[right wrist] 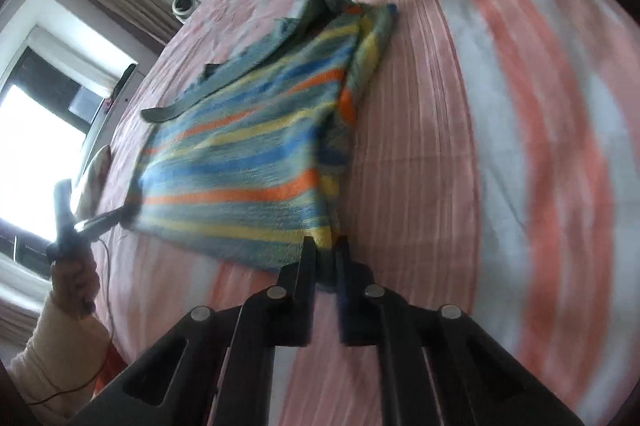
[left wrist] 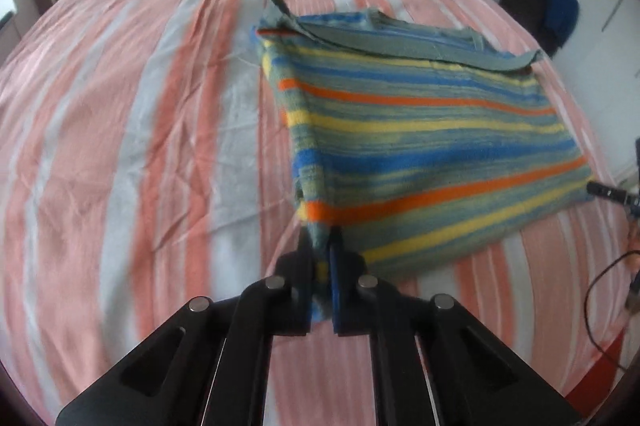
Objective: Fold small clothes
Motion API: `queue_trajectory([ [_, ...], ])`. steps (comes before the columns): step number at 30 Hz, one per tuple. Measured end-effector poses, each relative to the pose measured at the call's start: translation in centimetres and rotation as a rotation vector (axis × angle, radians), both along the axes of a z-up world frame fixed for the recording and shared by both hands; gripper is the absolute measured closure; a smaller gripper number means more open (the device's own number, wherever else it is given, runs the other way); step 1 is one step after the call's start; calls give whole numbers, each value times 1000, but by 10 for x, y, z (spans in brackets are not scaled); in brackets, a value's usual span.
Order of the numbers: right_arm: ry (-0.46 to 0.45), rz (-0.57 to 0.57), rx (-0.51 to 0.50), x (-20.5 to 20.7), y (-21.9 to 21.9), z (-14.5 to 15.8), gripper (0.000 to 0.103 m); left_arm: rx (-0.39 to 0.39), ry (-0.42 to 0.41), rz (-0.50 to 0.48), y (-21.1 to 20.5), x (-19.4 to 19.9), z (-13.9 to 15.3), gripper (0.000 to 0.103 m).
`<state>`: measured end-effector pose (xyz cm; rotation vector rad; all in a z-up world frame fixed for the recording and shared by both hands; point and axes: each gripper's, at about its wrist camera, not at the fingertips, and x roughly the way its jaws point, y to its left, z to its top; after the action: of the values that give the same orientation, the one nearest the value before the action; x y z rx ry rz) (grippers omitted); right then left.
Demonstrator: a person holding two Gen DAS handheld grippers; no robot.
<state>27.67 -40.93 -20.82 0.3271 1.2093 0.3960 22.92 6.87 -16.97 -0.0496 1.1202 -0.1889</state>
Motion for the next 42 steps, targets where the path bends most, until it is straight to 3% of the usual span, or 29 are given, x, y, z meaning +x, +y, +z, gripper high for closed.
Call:
queue_trajectory([
  [2, 17, 3, -25, 5, -1, -8, 96, 22, 41, -13, -4, 5, -16, 98],
  [5, 64, -2, -24, 14, 0, -32, 95, 42, 30, -8, -8, 10, -16, 92],
  [6, 54, 9, -30, 17, 2, -29, 94, 23, 32, 6, -5, 8, -12, 79],
  [7, 54, 13, -42, 19, 2, -22, 85, 4, 34, 20, 0, 5, -9, 67],
  [8, 45, 11, -82, 18, 3, -13, 69, -10, 19, 42, 7, 0, -3, 45],
  [9, 18, 15, -128, 18, 5, -2, 64, -13, -23, 68, 19, -11, 5, 30],
  [11, -94, 56, -223, 18, 17, 37, 64, 11, -147, 131, 43, -37, 19, 22],
  [13, -132, 92, -176, 24, 35, 60, 64, 48, -200, 207, 61, -46, 17, 21],
  [16, -76, 123, 54, 68, 77, 64, 62, 77, -249, 339, 90, -56, -1, 21],
  [20, 89, 45, 179, 153, 126, 5, 62, 134, -285, 379, 97, -69, -37, 21],
  [23, 142, -14, 147, 206, 144, -35, 63, 117, -313, 376, 96, -72, -38, 14],
  [25, 89, -91, 186, 235, 144, -41, 64, 102, -313, 369, 98, -72, -41, 12],
  [28, -103, -176, 326, 249, 141, -9, 64, 85, -315, 360, 96, -68, -40, 9],
  [31, -126, -75, 320, 246, 166, 13, 64, 79, -312, 352, 99, -65, -43, 7],
  [33, -93, 58, 257, 235, 200, 17, 64, 81, -313, 351, 99, -62, -45, 6],
  [39, 20, 375, 167, 213, 327, -13, 64, 85, -313, 351, 98, -61, -45, 6],
  [42, 90, 362, 154, 208, 360, -40, 64, 83, -314, 351, 98, -62, -44, 5],
])
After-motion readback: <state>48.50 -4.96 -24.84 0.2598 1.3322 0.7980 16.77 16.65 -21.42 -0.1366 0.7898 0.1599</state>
